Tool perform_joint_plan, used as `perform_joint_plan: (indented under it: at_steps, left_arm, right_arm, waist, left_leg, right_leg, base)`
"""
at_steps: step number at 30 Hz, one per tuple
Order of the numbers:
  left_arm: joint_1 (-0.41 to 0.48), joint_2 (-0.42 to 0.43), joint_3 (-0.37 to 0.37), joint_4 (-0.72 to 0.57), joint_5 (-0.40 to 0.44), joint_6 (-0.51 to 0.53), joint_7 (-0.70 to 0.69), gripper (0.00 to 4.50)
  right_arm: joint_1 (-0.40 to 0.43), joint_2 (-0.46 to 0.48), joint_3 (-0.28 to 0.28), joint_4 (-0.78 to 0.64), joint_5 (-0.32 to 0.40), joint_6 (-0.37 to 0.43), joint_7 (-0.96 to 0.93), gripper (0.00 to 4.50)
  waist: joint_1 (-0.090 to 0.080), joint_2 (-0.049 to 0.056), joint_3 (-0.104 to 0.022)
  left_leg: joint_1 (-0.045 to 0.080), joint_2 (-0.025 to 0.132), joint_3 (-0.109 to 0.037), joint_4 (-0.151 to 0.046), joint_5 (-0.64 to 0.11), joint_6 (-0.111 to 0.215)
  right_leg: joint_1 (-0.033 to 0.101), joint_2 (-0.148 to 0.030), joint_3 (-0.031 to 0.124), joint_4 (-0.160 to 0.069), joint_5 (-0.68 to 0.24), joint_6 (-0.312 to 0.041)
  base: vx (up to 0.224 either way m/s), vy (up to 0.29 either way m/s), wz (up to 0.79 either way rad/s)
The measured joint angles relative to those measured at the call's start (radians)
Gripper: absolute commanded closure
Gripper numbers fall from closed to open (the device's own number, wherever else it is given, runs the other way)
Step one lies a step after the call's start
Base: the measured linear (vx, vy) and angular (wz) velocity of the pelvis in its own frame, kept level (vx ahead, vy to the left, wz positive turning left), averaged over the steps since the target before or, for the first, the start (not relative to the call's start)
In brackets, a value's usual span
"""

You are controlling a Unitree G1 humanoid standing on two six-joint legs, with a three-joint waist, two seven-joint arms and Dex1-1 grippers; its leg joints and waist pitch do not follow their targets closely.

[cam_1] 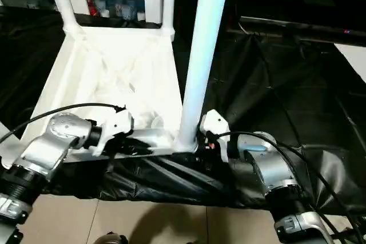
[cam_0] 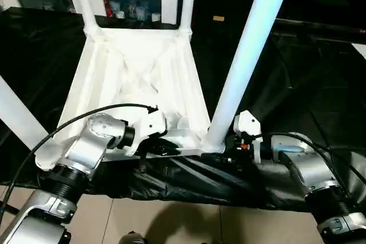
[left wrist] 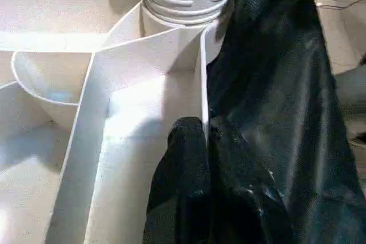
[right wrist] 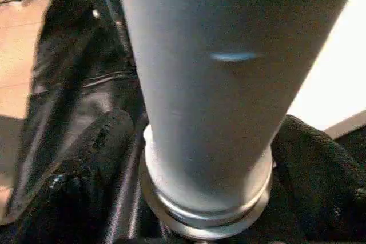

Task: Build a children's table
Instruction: Rotate leg to tighten

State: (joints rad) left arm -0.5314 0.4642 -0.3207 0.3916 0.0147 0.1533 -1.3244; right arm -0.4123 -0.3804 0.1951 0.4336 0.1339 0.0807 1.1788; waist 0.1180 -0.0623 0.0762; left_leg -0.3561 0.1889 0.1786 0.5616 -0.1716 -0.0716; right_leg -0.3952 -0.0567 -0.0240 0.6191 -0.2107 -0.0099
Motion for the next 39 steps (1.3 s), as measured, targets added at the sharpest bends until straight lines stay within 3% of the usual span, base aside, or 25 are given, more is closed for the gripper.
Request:
perform_joint_plan:
  at_steps: [10, 18, 22, 27, 30, 33, 36, 38, 39]
  left_arm:
    - [-0.014, 0.005, -0.014, 0.020, -0.013, -0.009, -0.047, 4.50]
    - [-0.019, -0.001, -0.013, 0.031, -0.019, -0.007, -0.055, 4.50]
    - [-0.029, -0.028, -0.009, 0.057, -0.007, 0.011, -0.022, 4.50]
    - [-0.057, -0.105, 0.004, 0.113, 0.045, 0.043, 0.144, 4.50]
    - [-0.064, -0.184, 0.020, 0.129, 0.086, 0.085, 0.296, 4.50]
    - [-0.064, -0.225, 0.020, 0.129, 0.100, 0.110, 0.371, 4.50]
    - [-0.063, -0.228, 0.021, 0.129, 0.114, 0.107, 0.389, 4.50]
    - [-0.063, -0.227, 0.021, 0.129, 0.118, 0.101, 0.386, 4.50]
    - [-0.063, -0.226, 0.021, 0.129, 0.118, 0.099, 0.380, 4.50]
  right_arm:
    - [-0.013, -0.004, 0.013, 0.022, 0.014, 0.002, 0.067, 1.60]
    - [-0.006, 0.014, 0.006, 0.032, 0.030, 0.010, 0.071, 1.79]
    - [0.026, 0.053, -0.038, 0.038, 0.050, 0.027, 0.017, 1.81]
    - [0.019, 0.127, -0.109, 0.103, 0.046, 0.045, -0.208, 1.84]
    - [-0.019, 0.216, -0.171, 0.163, 0.019, 0.050, -0.454, 1.84]
    - [-0.035, 0.267, -0.193, 0.182, 0.002, 0.045, -0.604, 1.84]
    - [-0.037, 0.304, -0.199, 0.192, -0.017, 0.021, -0.676, 1.84]
    - [-0.037, 0.311, -0.207, 0.195, -0.014, 0.008, -0.680, 1.14]
    - [-0.036, 0.311, -0.209, 0.194, -0.010, 0.010, -0.673, 1.14]
  waist:
    - [0.025, -0.001, 0.000]
    - [0.026, -0.001, 0.000]
    - [0.026, -0.002, -0.004]
    - [0.022, -0.001, -0.005]
    - [0.006, 0.001, -0.004]
    - [-0.008, 0.007, -0.004]
    - [-0.016, 0.011, -0.003]
    - [-0.018, 0.011, -0.002]
    - [-0.019, 0.011, -0.002]
  left_leg:
    - [-0.001, 0.003, 0.000, 0.003, 0.000, 0.000]
    - [-0.001, 0.003, 0.000, 0.003, 0.000, 0.000]
    - [0.003, 0.003, 0.000, 0.003, 0.001, -0.001]
    - [0.017, 0.003, -0.003, 0.001, 0.001, -0.001]
    - [0.020, 0.002, -0.007, -0.002, 0.001, -0.001]
    - [0.022, 0.000, -0.009, -0.007, 0.000, -0.001]
    - [0.023, 0.000, -0.012, -0.009, 0.000, -0.001]
    - [0.023, -0.001, -0.011, -0.010, 0.000, -0.001]
    - [0.023, -0.001, -0.011, -0.010, 0.000, -0.001]
  right_leg:
    - [0.000, -0.001, -0.004, 0.004, 0.000, 0.000]
    - [0.000, -0.001, -0.005, 0.004, 0.000, 0.000]
    - [0.005, -0.001, -0.006, 0.004, 0.000, 0.000]
    - [0.017, -0.006, -0.014, -0.004, -0.003, 0.005]
    - [0.018, -0.010, -0.023, -0.015, -0.004, 0.006]
    - [0.020, -0.021, -0.040, -0.031, -0.004, 0.006]
    - [0.022, -0.021, -0.044, -0.041, -0.004, 0.006]
    - [0.021, -0.022, -0.044, -0.044, -0.004, 0.006]
    - [0.021, -0.022, -0.043, -0.044, -0.004, 0.006]
  base:
    - [0.000, 0.000, 0.00]
    - [0.000, 0.000, 0.00]
    - [0.000, 0.000, 0.00]
    - [-0.032, 0.003, -0.02]
    - [-0.061, 0.026, -0.17]
    - [-0.018, 0.013, -0.06]
    - [0.000, 0.000, 0.00]
    - [0.000, 0.000, 0.00]
    - [0.000, 0.000, 0.00]
